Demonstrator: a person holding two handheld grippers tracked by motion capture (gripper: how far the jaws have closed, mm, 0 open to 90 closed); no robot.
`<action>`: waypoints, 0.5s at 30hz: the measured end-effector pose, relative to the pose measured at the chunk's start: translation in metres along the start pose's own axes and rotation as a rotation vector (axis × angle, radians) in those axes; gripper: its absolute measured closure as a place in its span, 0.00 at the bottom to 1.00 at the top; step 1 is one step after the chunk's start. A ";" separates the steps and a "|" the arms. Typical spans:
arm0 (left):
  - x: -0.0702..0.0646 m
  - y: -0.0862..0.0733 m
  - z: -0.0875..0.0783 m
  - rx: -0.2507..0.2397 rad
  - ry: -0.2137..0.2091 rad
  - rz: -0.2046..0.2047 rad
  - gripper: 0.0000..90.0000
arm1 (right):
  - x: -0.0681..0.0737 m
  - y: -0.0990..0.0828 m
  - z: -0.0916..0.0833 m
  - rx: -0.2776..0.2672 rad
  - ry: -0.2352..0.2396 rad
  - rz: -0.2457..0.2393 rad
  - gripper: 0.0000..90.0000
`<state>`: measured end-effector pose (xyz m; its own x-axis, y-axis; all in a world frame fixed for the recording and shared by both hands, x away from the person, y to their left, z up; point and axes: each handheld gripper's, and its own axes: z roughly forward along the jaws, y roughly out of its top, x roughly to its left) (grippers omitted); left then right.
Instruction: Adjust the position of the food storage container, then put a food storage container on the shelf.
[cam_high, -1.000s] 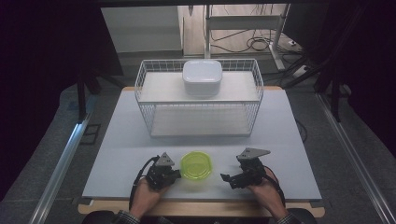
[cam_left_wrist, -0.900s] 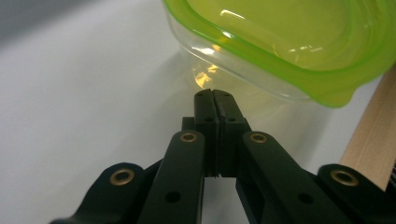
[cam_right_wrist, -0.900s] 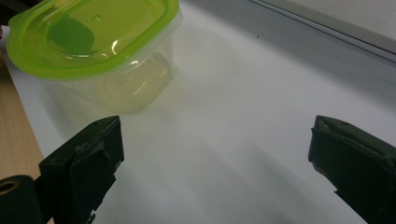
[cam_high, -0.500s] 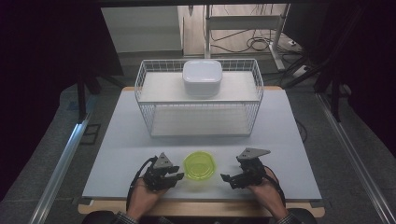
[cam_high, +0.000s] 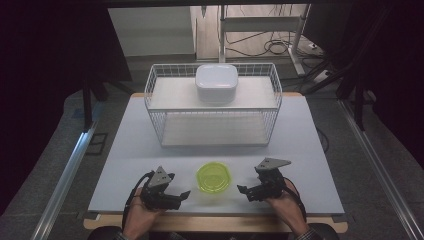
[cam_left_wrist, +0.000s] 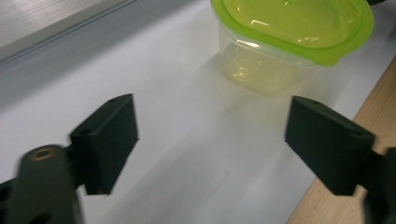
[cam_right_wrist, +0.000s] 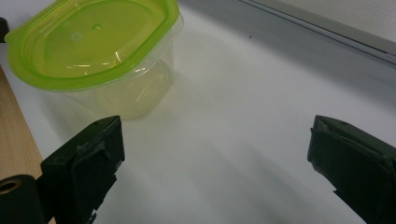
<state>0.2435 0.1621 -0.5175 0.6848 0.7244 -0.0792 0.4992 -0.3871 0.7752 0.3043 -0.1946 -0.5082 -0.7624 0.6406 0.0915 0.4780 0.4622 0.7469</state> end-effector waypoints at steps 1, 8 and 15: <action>0.000 -0.001 -0.001 -0.001 -0.001 0.001 0.12 | 0.000 0.000 0.000 0.001 -0.001 -0.001 0.05; 0.000 -0.010 -0.007 -0.017 0.002 -0.010 0.06 | -0.001 -0.001 0.000 -0.002 0.002 0.002 0.04; 0.003 -0.012 -0.008 -0.054 -0.004 -0.015 0.04 | 0.000 -0.001 0.001 -0.003 0.005 -0.001 0.03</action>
<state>0.2352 0.1729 -0.5217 0.6795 0.7276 -0.0937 0.4804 -0.3448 0.8064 0.3047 -0.1945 -0.5097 -0.7650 0.6371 0.0938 0.4759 0.4612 0.7489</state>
